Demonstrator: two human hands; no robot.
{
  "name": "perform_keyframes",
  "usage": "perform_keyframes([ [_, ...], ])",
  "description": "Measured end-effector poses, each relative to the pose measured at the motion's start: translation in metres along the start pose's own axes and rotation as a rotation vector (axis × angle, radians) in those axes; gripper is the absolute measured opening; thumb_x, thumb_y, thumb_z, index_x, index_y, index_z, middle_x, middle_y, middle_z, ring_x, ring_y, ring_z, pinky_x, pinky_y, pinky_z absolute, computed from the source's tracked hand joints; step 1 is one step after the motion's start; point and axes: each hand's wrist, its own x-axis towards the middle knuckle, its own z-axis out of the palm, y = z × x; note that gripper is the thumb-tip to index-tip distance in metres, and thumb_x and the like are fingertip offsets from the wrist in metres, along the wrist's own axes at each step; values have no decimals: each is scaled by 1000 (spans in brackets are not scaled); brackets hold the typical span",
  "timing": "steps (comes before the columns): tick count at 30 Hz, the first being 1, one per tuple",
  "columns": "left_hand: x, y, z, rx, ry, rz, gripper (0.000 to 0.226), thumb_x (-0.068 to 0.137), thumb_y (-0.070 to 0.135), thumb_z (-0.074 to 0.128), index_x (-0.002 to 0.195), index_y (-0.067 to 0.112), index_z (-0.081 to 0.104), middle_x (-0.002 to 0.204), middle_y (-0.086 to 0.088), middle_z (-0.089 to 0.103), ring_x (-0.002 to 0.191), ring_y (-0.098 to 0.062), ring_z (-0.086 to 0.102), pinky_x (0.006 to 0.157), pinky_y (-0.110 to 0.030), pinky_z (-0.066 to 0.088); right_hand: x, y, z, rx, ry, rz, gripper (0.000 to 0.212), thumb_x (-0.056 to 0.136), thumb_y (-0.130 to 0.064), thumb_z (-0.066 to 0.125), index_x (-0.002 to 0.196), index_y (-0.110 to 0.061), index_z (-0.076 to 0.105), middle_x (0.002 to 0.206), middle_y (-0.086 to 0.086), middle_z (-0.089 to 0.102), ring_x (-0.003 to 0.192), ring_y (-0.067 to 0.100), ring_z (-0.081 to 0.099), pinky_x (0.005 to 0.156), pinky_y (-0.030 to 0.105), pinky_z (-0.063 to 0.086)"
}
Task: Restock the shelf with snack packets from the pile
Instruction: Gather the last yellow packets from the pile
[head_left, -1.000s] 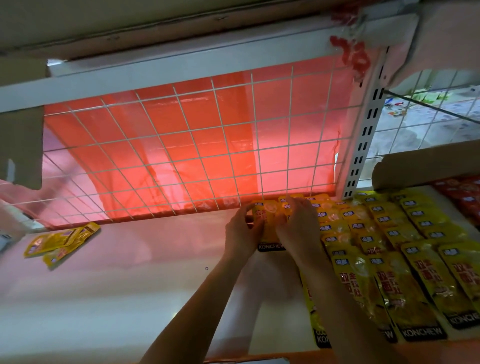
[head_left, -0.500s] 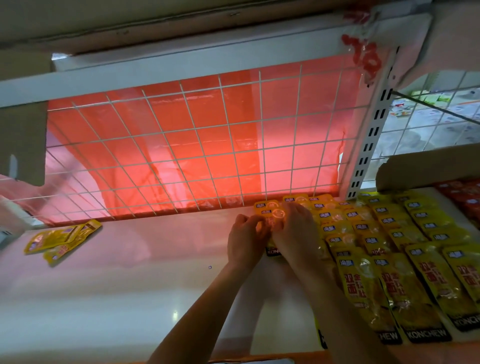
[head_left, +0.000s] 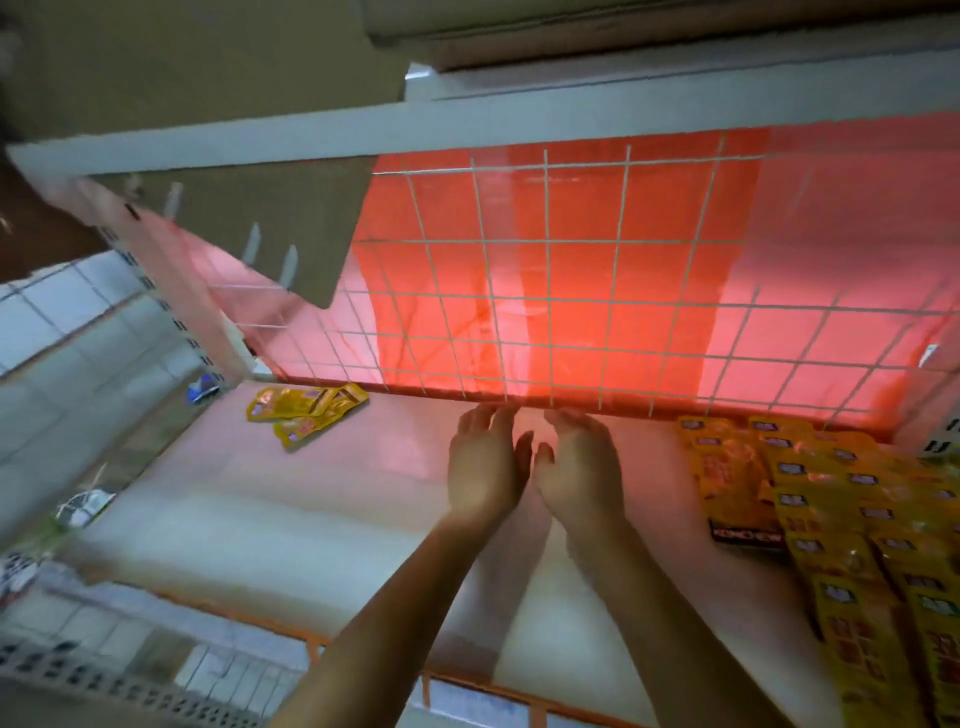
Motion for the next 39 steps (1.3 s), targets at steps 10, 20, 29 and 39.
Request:
perform_keyframes([
  [10,24,-166,-67,226,-16,-230,43,94,17,47,136,13,49,144,-11,44,132,-29,37,106,-35,29,20,-134,102,1,-303,-206,43,91,-16,48,134,-15,48,134,7,51,122,27,43,104,32,36],
  [20,57,-277,-94,442,-369,-216,75,88,45,60,150,25,22,155,-4,24,143,-25,22,110,-43,34,50,-203,176,-107,-485,-338,50,80,-9,56,128,-16,45,133,3,47,124,29,38,90,39,40],
  [29,46,-274,-97,424,-370,-226,69,78,64,60,139,43,37,118,-5,44,108,-29,49,90,-39,42,43,-188,180,-261,-377,-324,42,82,-16,55,124,-16,46,131,3,48,123,27,36,90,38,36],
  [39,22,-214,-91,105,-292,-233,42,84,32,60,126,36,54,117,8,63,111,-21,57,91,-36,46,0,-133,141,-294,-211,-233,36,101,-38,31,136,-33,35,129,1,51,117,28,43,89,40,32],
])
